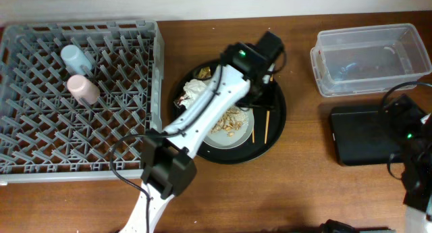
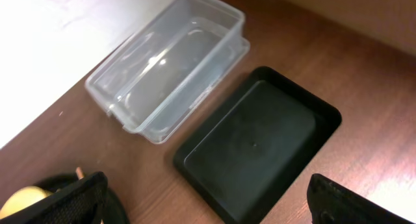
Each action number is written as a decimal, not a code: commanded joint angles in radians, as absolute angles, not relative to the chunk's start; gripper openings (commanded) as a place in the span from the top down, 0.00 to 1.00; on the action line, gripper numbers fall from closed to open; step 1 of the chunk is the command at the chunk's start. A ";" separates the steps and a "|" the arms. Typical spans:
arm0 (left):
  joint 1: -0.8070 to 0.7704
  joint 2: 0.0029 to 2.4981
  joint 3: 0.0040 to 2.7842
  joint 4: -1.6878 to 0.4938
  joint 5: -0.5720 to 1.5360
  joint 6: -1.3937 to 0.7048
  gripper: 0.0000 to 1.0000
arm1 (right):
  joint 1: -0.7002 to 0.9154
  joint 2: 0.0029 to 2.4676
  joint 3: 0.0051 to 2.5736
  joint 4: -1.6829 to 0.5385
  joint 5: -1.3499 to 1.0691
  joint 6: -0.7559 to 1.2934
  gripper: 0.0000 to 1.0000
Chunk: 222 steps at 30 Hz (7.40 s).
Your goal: Sort waste into correct bins and load items into the dishwasher rack
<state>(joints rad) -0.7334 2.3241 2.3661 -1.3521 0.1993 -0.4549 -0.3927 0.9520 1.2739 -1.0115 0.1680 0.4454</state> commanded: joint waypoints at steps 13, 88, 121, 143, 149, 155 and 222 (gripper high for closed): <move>-0.804 2.490 2.369 -1.114 -0.033 -0.599 0.44 | -0.439 1.177 1.291 -1.071 0.197 0.487 0.02; -0.572 2.621 3.139 -1.666 -0.178 -0.563 0.99 | -0.439 1.662 1.291 -1.100 0.192 0.487 0.02; -0.032 2.752 2.959 -1.497 0.091 -0.025 0.95 | -0.439 1.662 1.291 -1.100 0.192 0.487 0.02; -0.218 2.475 2.965 -1.687 0.414 -0.099 0.76 | -0.439 1.662 1.291 -1.100 0.192 0.488 0.02; -0.486 2.523 2.962 -1.662 0.121 -0.404 0.99 | -0.439 1.662 1.291 -1.100 0.192 0.487 0.02; -0.679 2.709 2.962 -1.557 0.023 -0.459 0.99 | -0.439 1.662 1.291 -1.100 0.192 0.487 0.02; -0.798 2.931 3.108 -1.502 -0.052 -0.592 0.72 | -0.439 1.662 1.291 -1.100 0.192 0.487 0.02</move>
